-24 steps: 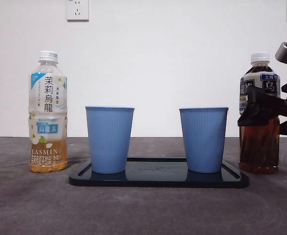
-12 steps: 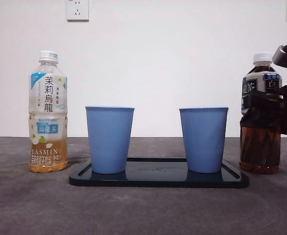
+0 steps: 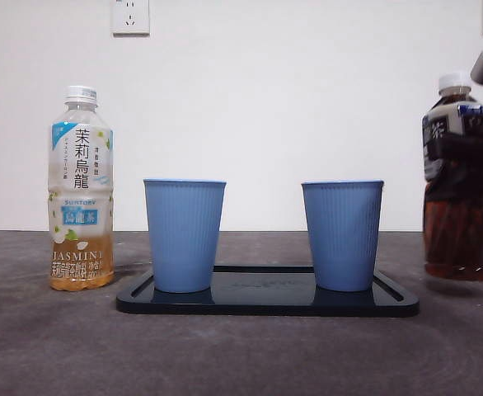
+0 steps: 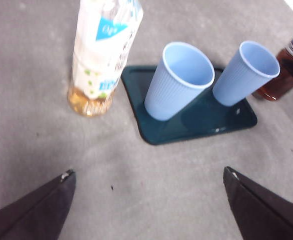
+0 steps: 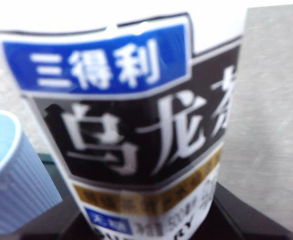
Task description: Pour the drink into the cup
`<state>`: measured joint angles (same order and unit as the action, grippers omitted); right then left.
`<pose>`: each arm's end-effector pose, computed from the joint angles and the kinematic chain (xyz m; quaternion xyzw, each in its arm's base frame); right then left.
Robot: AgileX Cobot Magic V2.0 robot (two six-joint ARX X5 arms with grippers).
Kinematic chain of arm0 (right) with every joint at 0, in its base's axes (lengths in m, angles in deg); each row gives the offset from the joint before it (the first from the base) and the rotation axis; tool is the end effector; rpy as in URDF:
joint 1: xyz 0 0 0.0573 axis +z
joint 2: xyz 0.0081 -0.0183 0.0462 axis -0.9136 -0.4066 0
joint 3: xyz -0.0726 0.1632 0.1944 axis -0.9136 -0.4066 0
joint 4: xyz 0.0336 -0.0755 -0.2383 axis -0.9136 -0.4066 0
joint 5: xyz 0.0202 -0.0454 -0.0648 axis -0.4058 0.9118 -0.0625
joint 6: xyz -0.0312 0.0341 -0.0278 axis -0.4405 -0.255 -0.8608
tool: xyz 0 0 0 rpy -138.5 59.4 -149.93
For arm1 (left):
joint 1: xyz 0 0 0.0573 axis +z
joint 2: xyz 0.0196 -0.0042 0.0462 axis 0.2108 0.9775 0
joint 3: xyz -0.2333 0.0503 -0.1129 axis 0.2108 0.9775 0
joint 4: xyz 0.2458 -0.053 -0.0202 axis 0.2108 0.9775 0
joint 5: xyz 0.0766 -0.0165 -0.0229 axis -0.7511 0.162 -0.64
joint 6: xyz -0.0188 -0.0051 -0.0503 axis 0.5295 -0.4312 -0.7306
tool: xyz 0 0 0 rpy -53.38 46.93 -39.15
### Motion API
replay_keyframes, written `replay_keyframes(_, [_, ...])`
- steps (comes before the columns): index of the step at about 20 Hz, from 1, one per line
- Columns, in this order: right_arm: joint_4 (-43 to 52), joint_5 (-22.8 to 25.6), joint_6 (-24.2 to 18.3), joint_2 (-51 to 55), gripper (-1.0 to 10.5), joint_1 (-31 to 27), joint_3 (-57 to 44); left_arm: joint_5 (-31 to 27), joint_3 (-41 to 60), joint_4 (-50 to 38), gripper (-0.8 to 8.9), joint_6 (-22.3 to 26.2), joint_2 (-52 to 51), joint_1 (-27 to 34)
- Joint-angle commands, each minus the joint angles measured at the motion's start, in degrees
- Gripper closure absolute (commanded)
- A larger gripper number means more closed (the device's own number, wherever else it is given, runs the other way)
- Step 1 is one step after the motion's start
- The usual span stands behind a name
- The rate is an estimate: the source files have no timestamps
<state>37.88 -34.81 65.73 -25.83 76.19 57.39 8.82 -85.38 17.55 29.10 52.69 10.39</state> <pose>0.2275 0.0431 0.1683 0.0796 0.1580 0.1119 0.9778 0.0843 -0.0157 0.2900 -0.0967 0.3019 -0.2258 0.9212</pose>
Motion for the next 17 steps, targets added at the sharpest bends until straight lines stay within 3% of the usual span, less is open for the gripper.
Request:
replay_keyframes(1, [-8.48, 0.98, -5.27, 5.64, 7.9, 0.15, 5.38, 0.09, -1.03, -1.62, 3.41, 0.9, 0.24, -0.15])
replay_keyframes(8, [-47.63, 6.34, -24.24, 11.52, 7.9, 0.33, 26.82, -0.09, -1.03, -2.01, 3.41, 0.92, 0.24, -0.15])
replay_keyframes(13, [-59.65, 14.21, -37.51, 11.47, 8.2, 3.37, 35.78, -0.11, -1.03, -2.78, 3.41, 0.92, 0.24, -0.17])
replay_keyframes(17, [-63.43, 24.0, -46.93, 10.49, 8.2, 7.63, 37.46, -0.11, -1.03, -2.78, 3.41, 0.92, 0.24, -0.2])
